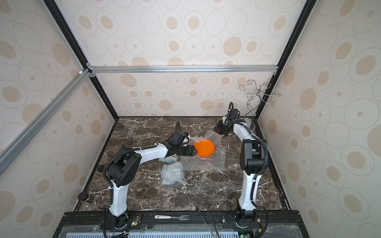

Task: Unpack dinner plates from bubble wrap
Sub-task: Unwrap the bubble wrap at the center of the board.

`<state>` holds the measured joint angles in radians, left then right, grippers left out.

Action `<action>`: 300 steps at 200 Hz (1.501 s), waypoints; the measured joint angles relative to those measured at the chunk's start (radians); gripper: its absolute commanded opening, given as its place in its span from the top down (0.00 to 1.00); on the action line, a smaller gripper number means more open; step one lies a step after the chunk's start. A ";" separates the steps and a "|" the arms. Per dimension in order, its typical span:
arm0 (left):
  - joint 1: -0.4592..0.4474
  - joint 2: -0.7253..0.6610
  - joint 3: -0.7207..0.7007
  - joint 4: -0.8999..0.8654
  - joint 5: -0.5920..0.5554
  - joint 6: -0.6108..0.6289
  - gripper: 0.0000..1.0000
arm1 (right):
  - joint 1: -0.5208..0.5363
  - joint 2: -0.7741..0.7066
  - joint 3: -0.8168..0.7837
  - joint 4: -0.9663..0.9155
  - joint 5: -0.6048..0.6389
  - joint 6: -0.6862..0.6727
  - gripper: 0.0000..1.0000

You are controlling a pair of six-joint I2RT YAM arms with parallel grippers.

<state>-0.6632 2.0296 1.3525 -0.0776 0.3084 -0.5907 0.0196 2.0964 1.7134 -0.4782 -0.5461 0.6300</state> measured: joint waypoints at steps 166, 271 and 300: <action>0.000 -0.008 -0.023 0.011 0.000 -0.027 0.16 | -0.015 0.177 0.247 -0.034 0.063 0.012 0.53; -0.021 -0.103 0.073 -0.015 0.012 -0.003 0.15 | -0.014 0.179 0.321 -0.002 0.045 -0.030 0.49; -0.026 -0.101 0.082 -0.019 0.032 0.014 0.15 | -0.014 0.177 0.317 -0.009 0.045 -0.045 0.47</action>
<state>-0.6888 1.9285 1.4349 -0.0971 0.3405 -0.5762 0.0051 2.2734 2.0304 -0.4870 -0.5007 0.5846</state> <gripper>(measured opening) 0.849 0.522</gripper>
